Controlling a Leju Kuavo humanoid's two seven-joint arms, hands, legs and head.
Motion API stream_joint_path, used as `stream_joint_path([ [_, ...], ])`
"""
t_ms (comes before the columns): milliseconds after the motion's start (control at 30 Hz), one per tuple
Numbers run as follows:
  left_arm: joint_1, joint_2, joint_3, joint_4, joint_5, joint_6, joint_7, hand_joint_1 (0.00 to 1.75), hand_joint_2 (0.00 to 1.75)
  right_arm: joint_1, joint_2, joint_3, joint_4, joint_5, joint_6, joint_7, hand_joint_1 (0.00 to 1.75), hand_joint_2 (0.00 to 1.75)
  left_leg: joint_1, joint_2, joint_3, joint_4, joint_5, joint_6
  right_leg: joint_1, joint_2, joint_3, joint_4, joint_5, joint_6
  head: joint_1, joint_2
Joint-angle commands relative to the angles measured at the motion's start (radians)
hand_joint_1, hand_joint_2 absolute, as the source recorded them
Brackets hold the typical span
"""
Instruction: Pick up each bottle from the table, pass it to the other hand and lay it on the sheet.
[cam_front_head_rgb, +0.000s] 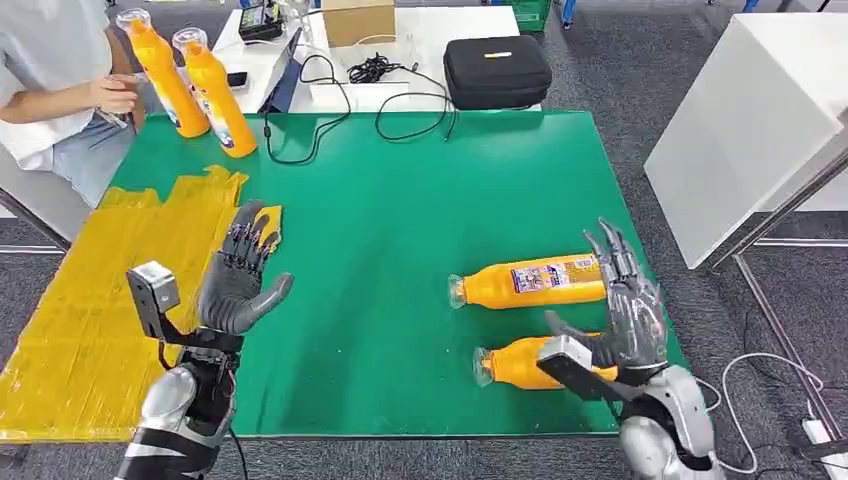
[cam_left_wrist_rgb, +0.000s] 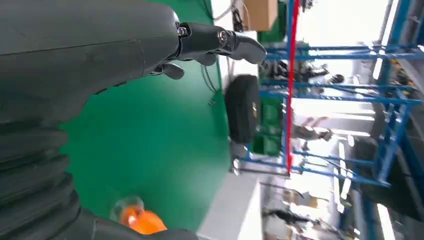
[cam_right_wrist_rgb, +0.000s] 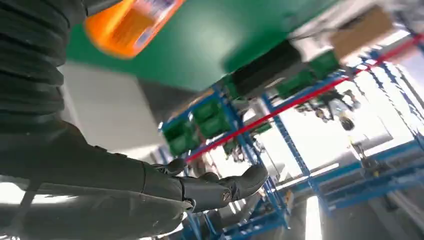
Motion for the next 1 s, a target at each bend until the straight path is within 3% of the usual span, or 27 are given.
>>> stream_joint_path([
  [33, 0.05, 0.032, 0.021, -0.068, 0.027, -0.034, 0.008, 0.0, 1.75, -0.172, -0.111, -0.021, 0.307, 0.043, 0.07, -0.026, 0.0, 1.75, 0.001, 0.003, 0.006, -0.001, -0.002, 0.001, 0.001, 0.002, 0.006, -0.002, -0.001, 0.0, 0.0, 0.0],
  [400, 0.041, 0.012, -0.036, -0.01, 0.035, -0.041, 0.012, 0.0, 1.75, -0.386, -0.079, 0.119, 0.547, 0.05, 0.139, -0.023, 0.0, 1.75, 0.001, 0.004, 0.007, -0.001, -0.002, 0.001, 0.001, 0.002, 0.006, -0.002, -0.001, -0.001, 0.0, 0.0],
  [1000, 0.044, 0.004, -0.068, 0.0, 0.03, -0.023, 0.005, 0.0, 1.75, -0.444, -0.045, 0.206, 0.692, 0.024, 0.167, -0.066, 0.0, 1.75, 0.0, -0.001, 0.005, -0.001, -0.001, 0.001, 0.0, -0.001, 0.004, -0.001, -0.002, 0.002, 0.0, 0.0],
])
